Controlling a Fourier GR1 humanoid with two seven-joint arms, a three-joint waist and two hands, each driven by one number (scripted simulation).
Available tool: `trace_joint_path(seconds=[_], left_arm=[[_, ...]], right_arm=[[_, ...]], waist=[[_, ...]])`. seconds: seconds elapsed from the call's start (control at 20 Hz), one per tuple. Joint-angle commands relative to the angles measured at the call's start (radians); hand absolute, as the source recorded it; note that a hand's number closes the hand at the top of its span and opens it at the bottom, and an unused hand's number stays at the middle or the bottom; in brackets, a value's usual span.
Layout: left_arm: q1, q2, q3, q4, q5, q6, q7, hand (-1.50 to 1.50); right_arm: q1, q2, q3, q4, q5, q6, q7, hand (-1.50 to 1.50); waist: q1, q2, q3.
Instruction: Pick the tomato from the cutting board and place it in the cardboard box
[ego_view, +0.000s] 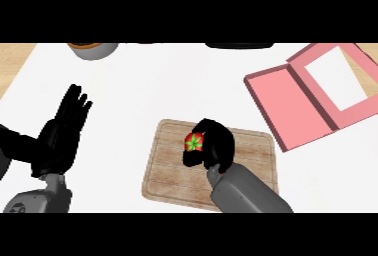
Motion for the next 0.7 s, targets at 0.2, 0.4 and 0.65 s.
trace_joint_path(seconds=[0.2,0.4,0.65], left_arm=[[-0.016,-0.025,-0.040,0.004,-0.029,0.003,-0.002,0.00],[-0.022,-0.033,-0.056,0.012,-0.027,-0.009,0.000,0.00],[-0.057,-0.014,-0.017,0.028,-0.012,-0.008,0.029,0.00]], right_arm=[[-0.185,0.004,0.217,0.014,0.051,0.213,-0.042,1.50],[-0.274,0.004,0.370,0.000,0.030,0.304,-0.116,1.50],[-0.432,0.004,0.422,-0.044,-0.033,0.309,-0.071,1.50]], waist=[[0.042,0.005,-0.001],[0.060,0.006,-0.001],[0.037,0.004,0.000]])
